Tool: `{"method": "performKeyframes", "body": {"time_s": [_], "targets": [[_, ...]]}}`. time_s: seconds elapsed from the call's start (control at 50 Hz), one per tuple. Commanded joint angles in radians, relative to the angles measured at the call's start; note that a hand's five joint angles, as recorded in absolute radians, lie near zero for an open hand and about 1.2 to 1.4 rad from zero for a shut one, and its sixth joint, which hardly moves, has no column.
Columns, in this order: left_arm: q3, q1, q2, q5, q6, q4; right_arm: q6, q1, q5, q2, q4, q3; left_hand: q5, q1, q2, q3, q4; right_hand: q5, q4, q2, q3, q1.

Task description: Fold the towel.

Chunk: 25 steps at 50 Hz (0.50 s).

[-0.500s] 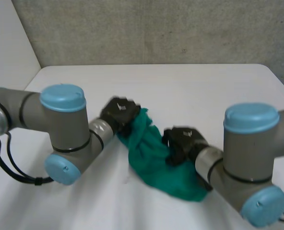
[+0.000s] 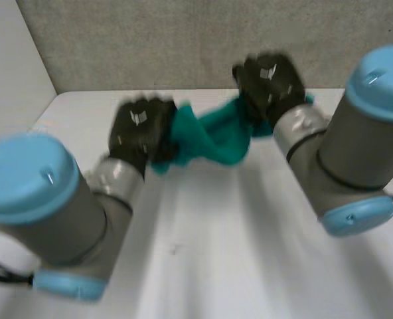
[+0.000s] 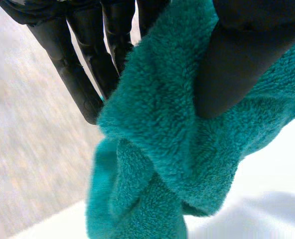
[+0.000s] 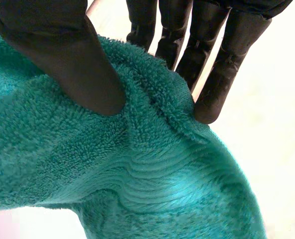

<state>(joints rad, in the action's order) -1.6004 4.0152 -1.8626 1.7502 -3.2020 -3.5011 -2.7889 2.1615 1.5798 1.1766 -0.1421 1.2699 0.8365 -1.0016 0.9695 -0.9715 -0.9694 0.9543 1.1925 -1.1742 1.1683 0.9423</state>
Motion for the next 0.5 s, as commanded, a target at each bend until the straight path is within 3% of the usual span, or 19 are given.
{"method": "performKeyframes", "body": {"time_s": [0.02,0.16,0.24,0.34,0.44,0.5], "targets": [[-0.213,-0.070,-0.004,0.018,0.011,0.085,0.002,-0.014,0.005,-0.133,0.096,0.057,-0.365,0.356,-0.324,0.326,0.324,0.267,0.204,-0.222,0.228,0.454],[-0.224,-0.081,0.019,0.040,0.069,0.299,-0.001,-0.035,-0.010,-0.123,0.110,0.120,-0.524,0.515,-0.483,0.485,0.483,0.267,0.204,-0.222,0.228,0.454],[-0.185,-0.070,0.066,0.034,0.086,0.358,-0.001,-0.035,-0.020,-0.046,0.104,0.149,-0.527,0.518,-0.486,0.488,0.486,0.267,0.204,-0.222,0.228,0.454],[-0.075,0.027,0.118,0.022,0.083,0.363,0.000,-0.035,-0.107,0.053,0.078,0.180,-0.527,0.518,-0.486,0.488,0.486,0.267,0.204,-0.222,0.228,0.454],[0.046,0.099,0.115,-0.049,0.076,0.353,0.005,-0.032,-0.219,0.190,0.035,0.216,-0.519,0.509,-0.477,0.479,0.477,0.267,0.204,-0.222,0.228,0.454],[0.135,0.120,0.068,-0.130,0.071,0.350,0.005,-0.029,-0.244,0.234,0.026,0.224,-0.513,0.503,-0.471,0.473,0.471,0.267,0.204,-0.222,0.228,0.454]]}}
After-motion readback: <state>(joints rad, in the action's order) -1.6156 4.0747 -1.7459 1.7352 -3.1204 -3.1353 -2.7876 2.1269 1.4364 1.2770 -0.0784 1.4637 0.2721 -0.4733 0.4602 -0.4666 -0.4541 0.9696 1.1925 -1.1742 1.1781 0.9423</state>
